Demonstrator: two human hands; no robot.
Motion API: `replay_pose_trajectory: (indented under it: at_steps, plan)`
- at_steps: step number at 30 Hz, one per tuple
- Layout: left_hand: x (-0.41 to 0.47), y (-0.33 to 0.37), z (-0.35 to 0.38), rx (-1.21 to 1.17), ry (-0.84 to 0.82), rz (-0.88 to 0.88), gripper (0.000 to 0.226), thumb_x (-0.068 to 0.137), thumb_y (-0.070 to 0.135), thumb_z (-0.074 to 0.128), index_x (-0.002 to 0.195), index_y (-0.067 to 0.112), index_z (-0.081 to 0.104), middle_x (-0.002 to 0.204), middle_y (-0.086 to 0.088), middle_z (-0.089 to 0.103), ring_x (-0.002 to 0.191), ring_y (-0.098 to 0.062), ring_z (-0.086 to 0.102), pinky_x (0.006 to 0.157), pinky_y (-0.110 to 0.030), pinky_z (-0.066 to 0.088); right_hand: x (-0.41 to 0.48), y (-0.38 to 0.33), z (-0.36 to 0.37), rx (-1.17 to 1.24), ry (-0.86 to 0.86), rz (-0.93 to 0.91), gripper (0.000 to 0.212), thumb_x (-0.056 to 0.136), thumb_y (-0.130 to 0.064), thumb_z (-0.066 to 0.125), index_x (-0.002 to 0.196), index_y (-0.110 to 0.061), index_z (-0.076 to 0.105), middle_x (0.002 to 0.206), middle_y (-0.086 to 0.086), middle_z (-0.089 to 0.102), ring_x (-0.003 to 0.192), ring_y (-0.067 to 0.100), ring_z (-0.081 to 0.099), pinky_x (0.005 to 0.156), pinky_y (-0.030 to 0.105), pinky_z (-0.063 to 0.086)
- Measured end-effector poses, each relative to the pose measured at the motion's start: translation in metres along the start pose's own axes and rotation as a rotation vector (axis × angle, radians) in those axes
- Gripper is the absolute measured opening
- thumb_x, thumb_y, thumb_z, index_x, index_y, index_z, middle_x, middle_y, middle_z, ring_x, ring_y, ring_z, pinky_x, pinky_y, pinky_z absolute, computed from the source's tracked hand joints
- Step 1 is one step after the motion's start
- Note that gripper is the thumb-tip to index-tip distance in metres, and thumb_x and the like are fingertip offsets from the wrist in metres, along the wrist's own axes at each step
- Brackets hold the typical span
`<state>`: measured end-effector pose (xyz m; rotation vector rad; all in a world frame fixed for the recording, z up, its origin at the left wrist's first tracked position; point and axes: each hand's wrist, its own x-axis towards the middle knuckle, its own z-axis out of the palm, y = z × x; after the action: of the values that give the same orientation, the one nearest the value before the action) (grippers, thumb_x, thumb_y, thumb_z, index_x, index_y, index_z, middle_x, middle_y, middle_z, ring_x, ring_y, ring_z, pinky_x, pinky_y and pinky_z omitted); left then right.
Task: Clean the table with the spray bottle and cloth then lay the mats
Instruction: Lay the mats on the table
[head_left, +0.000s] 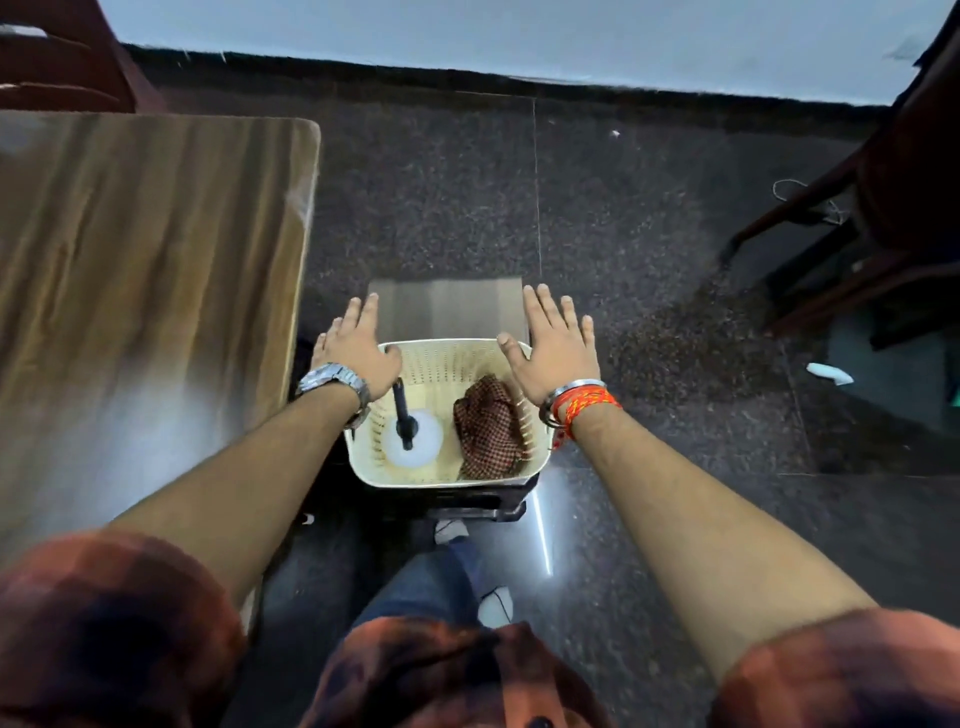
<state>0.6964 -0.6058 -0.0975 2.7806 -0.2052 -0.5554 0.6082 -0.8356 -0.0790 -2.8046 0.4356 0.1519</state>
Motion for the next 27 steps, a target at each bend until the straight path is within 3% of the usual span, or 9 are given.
replay_pose_trajectory:
  at_steps: [8,13,15,18,22,27]
  plan:
    - [0.091,0.008,0.010,-0.053,-0.050,-0.066,0.076,0.096,0.033,0.051,0.162,0.018,0.016,0.168,-0.010,0.016,0.152,-0.031,0.025,0.123,-0.043,0.023,0.054,0.021,0.018,0.064,-0.058,-0.012,0.067,0.095,-0.052,0.036,0.152,-0.025,0.014,0.160,-0.004,0.010,0.147,0.026,0.006,0.117,0.048,0.002]
    - [0.123,0.008,0.025,-0.200,-0.111,-0.202,0.078,0.094,0.043,0.052,0.162,0.025,0.018,0.164,-0.010,0.030,0.145,-0.036,0.037,0.120,-0.042,0.031,0.102,0.038,0.037,0.093,-0.162,-0.016,0.063,0.096,-0.050,0.036,0.151,-0.024,0.018,0.160,-0.002,0.011,0.146,0.029,0.009,0.117,0.048,0.008]
    - [0.134,0.010,0.037,-0.260,-0.133,-0.264,0.077,0.096,0.045,0.055,0.161,0.026,0.020,0.159,-0.013,0.040,0.141,-0.037,0.043,0.116,-0.039,0.036,0.129,0.046,0.052,0.129,-0.216,-0.046,0.061,0.096,-0.044,0.040,0.150,-0.020,0.024,0.159,0.003,0.015,0.145,0.031,0.016,0.117,0.045,0.014]
    - [0.149,0.006,0.054,-0.287,-0.196,-0.360,0.083,0.094,0.047,0.059,0.162,0.027,0.015,0.158,-0.013,0.041,0.140,-0.038,0.044,0.113,-0.041,0.037,0.161,0.054,0.078,0.205,-0.304,-0.070,0.055,0.096,-0.033,0.048,0.145,-0.011,0.035,0.156,0.013,0.024,0.141,0.031,0.027,0.115,0.033,0.022]
    - [0.179,-0.008,0.070,-0.363,-0.229,-0.506,0.089,0.083,0.049,0.067,0.157,0.017,0.028,0.154,-0.013,0.045,0.134,-0.037,0.049,0.110,-0.039,0.042,0.195,0.058,0.113,0.249,-0.430,-0.019,0.048,0.093,-0.029,0.055,0.137,-0.009,0.048,0.150,0.017,0.033,0.141,0.025,0.027,0.110,0.024,0.020]
    - [0.206,-0.025,0.088,-0.440,-0.203,-0.629,0.089,0.087,0.041,0.070,0.158,0.013,0.023,0.156,-0.015,0.041,0.137,-0.037,0.045,0.113,-0.044,0.039,0.224,0.059,0.145,0.258,-0.488,0.089,0.056,0.082,-0.033,0.069,0.133,-0.021,0.051,0.146,0.020,0.034,0.131,0.031,0.039,0.108,0.027,0.031]
